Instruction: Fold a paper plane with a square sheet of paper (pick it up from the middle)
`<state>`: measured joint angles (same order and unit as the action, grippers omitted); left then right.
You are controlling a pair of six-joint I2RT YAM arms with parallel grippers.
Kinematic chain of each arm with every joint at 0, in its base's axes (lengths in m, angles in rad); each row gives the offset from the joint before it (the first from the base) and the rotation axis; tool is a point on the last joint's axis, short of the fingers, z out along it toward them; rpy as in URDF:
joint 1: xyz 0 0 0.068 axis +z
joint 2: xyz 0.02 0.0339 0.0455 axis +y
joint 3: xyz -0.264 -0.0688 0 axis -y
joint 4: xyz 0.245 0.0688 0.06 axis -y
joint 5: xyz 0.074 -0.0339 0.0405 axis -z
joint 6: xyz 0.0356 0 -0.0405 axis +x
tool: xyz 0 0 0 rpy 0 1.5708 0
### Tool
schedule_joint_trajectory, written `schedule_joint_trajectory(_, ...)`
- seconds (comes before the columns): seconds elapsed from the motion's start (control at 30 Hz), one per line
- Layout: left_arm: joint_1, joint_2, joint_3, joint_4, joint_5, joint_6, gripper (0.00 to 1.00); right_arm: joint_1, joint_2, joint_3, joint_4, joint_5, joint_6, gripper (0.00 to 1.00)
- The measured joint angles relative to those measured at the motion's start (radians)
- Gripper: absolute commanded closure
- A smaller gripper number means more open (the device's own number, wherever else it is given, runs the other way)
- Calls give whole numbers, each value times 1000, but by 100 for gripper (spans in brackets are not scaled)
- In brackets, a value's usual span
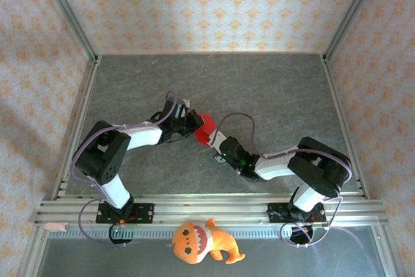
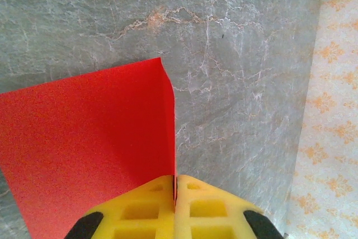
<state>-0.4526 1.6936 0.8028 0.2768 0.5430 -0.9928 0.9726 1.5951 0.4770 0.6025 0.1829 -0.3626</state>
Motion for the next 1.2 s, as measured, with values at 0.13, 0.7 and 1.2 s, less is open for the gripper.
schedule_joint_trajectory(0.13,0,0,2,-1,0,0,93,0,0,0,0,0,10,100)
schedule_joint_trajectory(0.7,20,-171,-26,-134,-167,53,33,-140,-27,35,-60,-384,331,100)
schedule_joint_trajectory(1.2,27,-246,-94,-141,-219,52,33,-241,26,97,-89,-685,566,100)
